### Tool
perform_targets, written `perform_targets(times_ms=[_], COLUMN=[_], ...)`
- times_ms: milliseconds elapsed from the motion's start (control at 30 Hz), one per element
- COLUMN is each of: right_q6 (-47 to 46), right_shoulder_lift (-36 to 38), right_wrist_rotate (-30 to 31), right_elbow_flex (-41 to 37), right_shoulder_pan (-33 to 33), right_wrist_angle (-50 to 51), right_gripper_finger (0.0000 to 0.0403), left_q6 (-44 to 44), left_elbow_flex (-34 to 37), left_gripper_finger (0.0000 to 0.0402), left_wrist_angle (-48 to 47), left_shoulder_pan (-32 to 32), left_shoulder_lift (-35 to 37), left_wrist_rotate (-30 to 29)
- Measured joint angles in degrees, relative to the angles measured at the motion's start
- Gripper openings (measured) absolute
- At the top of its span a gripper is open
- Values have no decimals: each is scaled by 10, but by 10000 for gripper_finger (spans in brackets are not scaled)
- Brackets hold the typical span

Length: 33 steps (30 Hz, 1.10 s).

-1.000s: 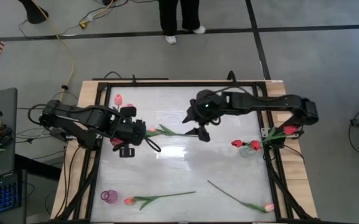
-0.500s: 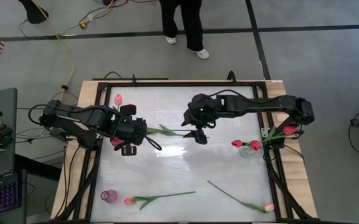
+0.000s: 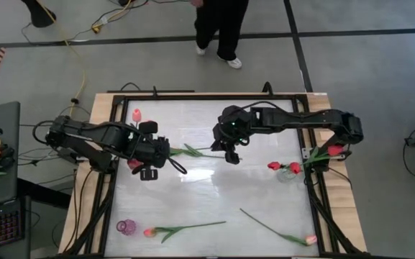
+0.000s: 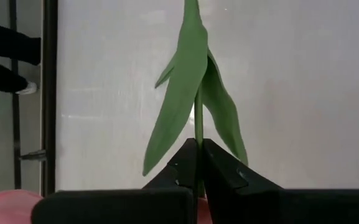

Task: Sort flowers into vase by color
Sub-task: Put the pink flower into the red flower vase

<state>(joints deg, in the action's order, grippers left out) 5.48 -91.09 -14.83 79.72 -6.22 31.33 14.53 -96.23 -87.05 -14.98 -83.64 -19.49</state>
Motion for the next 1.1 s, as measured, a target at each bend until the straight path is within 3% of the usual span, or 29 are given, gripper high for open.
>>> perform_targets(times_ms=[167, 333, 700, 900, 1100], right_q6=[3, 4, 38, 63, 51], right_shoulder_lift=[0, 0, 0, 48, 136], right_wrist_rotate=[0, 0, -3, -21, -40], right_elbow_flex=[0, 0, 0, -24, -71], right_shoulder_pan=[-3, -4, -4, -14, -47], right_wrist_angle=[4, 28, 91, 89, 5], right_gripper_finger=[27, 27, 28, 28, 28], left_q6=[-6, -23, -33, -39, -76], left_elbow_flex=[0, 0, -2, -1, 95], left_gripper_finger=[1, 31, 154, 178, 178], left_wrist_angle=[2, 16, 63, 175, 348], left_shoulder_pan=[0, 0, 2, 1, -11], left_shoulder_lift=[0, 0, 10, 100, 190], left_wrist_rotate=[6, -11, -18, -18, -18])
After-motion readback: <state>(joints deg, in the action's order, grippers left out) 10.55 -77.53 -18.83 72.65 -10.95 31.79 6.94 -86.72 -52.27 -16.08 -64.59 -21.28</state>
